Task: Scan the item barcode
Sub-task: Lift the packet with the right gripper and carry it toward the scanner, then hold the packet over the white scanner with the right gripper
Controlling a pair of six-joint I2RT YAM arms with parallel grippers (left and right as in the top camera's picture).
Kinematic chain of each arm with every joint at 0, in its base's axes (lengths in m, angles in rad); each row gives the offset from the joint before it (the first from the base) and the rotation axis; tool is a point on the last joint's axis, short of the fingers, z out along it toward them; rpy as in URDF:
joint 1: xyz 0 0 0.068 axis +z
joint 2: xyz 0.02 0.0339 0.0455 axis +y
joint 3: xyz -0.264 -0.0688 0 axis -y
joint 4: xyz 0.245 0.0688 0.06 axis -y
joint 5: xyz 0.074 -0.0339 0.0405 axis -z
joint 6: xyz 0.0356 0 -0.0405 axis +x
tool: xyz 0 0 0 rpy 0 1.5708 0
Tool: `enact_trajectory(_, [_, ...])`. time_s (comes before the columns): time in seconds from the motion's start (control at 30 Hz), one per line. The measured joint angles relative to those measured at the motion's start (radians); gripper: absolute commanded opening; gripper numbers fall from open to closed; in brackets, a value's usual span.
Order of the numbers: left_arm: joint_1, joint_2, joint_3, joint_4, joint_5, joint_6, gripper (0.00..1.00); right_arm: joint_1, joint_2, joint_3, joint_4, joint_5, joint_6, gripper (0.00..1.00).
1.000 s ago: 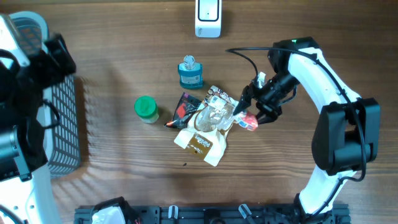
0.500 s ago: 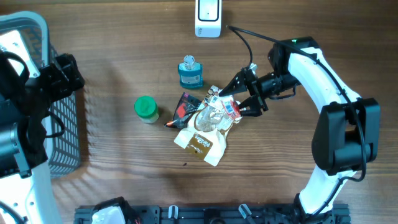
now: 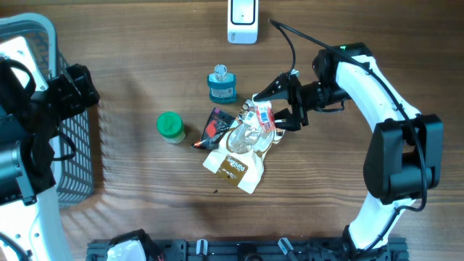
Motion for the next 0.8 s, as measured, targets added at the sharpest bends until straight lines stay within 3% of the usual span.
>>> enact_trajectory(0.23, [0.0, 0.0, 0.0, 0.0, 0.0, 0.0, 1.0, 0.0, 0.0, 0.0, 0.004, -0.067, 0.091, 0.69])
enact_trajectory(0.33, [0.0, 0.0, 0.0, 0.0, 0.0, 0.0, 1.0, 0.0, 0.0, 0.0, 0.032, -0.067, 0.102, 0.63])
enact_trajectory(0.47, [0.0, 0.001, 0.0, -0.002, 0.0, 0.0, 1.0, 0.0, 0.0, 0.001, 0.34, -0.029, 0.142, 0.63])
enact_trajectory(0.6, [0.0, 0.002, 0.0, -0.003, 0.0, 0.0, 1.0, 0.0, 0.0, 0.003, 0.821, 0.113, 0.263, 0.64])
enact_trajectory(0.7, [0.0, 0.002, 0.0, -0.003, 0.0, 0.0, 1.0, 0.0, 0.0, 0.006, 1.095, 0.256, 0.311, 0.72])
enact_trajectory(0.8, [0.0, 0.002, 0.0, -0.003, 0.0, 0.0, 1.0, 0.002, 0.0, 0.007, 1.242, 0.437, 0.304, 0.72])
